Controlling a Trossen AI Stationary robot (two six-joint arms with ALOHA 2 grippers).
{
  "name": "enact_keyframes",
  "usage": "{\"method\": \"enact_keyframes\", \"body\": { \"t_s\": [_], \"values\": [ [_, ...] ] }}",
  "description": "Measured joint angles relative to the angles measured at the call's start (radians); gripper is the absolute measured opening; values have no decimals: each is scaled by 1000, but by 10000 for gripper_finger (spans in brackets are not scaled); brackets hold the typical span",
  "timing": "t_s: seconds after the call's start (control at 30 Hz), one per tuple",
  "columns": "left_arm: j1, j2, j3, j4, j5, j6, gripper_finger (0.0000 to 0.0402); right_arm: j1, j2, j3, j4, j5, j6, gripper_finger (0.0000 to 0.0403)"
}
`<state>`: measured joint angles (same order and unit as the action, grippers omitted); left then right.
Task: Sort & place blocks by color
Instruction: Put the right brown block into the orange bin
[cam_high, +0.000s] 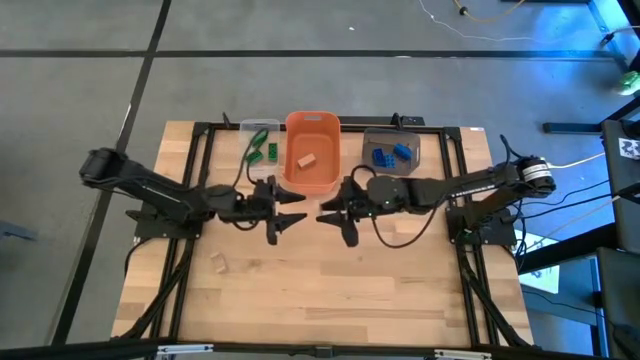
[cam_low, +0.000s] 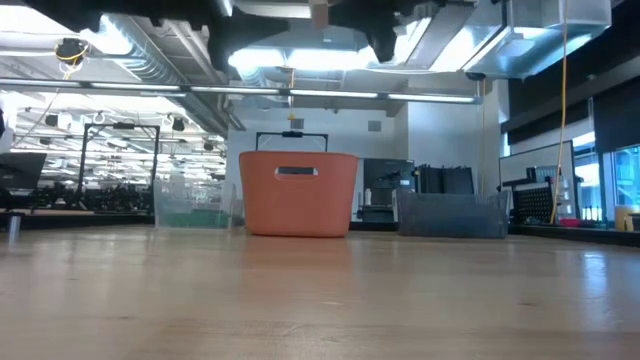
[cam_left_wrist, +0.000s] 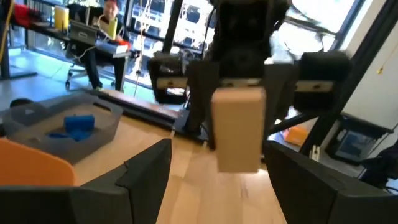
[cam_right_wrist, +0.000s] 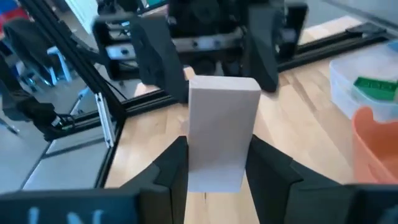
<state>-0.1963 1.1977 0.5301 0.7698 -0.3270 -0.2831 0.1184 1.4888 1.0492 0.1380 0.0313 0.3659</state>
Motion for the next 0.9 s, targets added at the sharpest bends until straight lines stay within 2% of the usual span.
{"method": "enact_keyframes", "body": {
  "t_s": [0.17,0.3,0.73,0.9],
  "values": [
    [0,24,8,5,1,-55,251,0,25,42,-7,1,-80,125],
    [0,36,42,13,41,-50,251,-2,48,42,-13,1,-107,125],
    [16,132,106,5,61,-38,250,0,78,42,23,-23,-117,125],
    [16,130,106,2,48,-20,214,0,78,42,18,-26,-116,125]
  ]
}}
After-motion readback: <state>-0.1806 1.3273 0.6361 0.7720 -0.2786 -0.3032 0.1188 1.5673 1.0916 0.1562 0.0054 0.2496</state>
